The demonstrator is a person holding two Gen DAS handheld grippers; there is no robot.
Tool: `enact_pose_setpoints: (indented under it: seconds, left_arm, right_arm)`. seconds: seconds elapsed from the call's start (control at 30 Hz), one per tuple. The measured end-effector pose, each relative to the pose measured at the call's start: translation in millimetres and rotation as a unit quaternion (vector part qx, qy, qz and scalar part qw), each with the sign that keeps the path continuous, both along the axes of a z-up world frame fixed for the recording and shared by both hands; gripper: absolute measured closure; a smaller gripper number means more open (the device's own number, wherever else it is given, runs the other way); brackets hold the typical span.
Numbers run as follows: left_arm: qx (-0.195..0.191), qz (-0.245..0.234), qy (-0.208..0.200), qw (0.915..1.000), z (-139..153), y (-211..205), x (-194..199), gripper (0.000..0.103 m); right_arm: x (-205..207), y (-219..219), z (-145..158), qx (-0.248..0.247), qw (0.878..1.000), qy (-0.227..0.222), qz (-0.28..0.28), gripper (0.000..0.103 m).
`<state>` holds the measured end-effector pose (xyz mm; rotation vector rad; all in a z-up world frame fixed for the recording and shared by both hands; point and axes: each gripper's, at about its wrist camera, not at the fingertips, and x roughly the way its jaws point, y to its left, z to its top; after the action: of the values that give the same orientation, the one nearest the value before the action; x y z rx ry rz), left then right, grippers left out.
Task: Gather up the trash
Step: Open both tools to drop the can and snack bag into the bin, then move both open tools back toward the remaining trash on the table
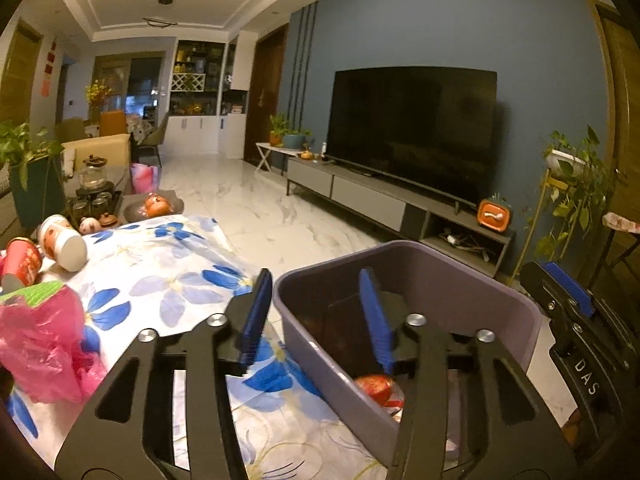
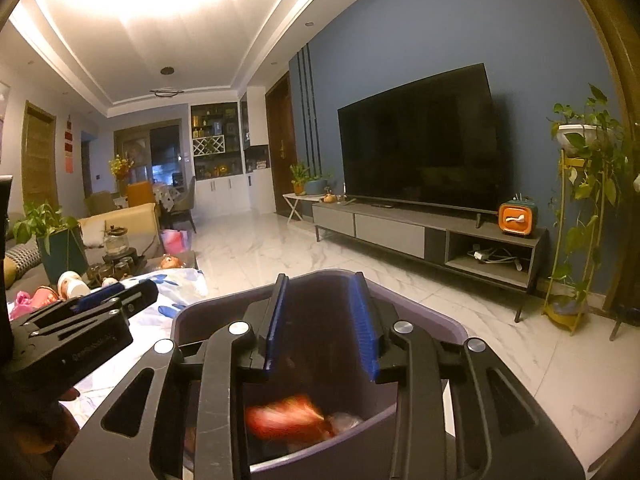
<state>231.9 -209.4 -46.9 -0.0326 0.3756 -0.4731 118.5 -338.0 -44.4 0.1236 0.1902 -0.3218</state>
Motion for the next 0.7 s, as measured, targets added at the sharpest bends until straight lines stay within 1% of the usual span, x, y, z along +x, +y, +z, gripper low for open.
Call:
enact_pose_setpoints:
  seconds: [0.03,0.07,0.13,0.17,0.2,0.23,0.33,0.43,0.5,0.57,0.7]
  left_arm:
    - [0.0,0.007,0.001,1.0,1,4,-2,0.047]
    - [-0.001,0.013,0.0,0.9999,2,8,-4,0.046]
    - [-0.003,0.026,-0.006,0.9996,4,17,-11,0.038]
    - [-0.004,0.034,-0.008,0.9994,4,22,-15,0.036]
    - [-0.004,0.043,-0.01,0.999,5,27,-18,0.032]
    - [-0.006,0.051,-0.011,0.9986,5,33,-22,0.03]
    - [-0.006,0.077,-0.016,0.9969,5,51,-33,0.027]
    - [0.002,0.099,-0.015,0.995,5,66,-40,0.026]
    - [0.0,0.115,-0.013,0.9933,4,82,-46,0.026]
    - [-0.004,0.13,-0.013,0.9914,5,96,-52,0.025]
    - [0.003,0.168,-0.017,0.9856,5,125,-63,0.025]
  right_arm:
    - [-2,1,0,0.0,1.0,-0.001,0.0,0.063]
    - [-3,3,1,0.0,1.0,-0.002,0.001,0.061]
    - [-7,6,1,0.001,1.0,-0.005,0.004,0.057]
    - [-9,7,1,0.001,1.0,-0.007,0.005,0.054]
    - [-11,10,2,0.003,1.0,-0.008,0.006,0.051]
    - [-13,11,2,0.004,1.0,-0.01,0.008,0.05]
    - [-17,17,3,0.009,1.0,-0.011,0.015,0.045]
    - [-21,26,2,0.012,1.0,-0.009,0.027,0.039]
    - [-23,34,1,0.012,0.999,-0.007,0.036,0.034]
    - [-24,40,1,0.014,0.999,-0.005,0.045,0.034]
    - [-24,55,4,0.014,0.998,-0.003,0.064,0.034]
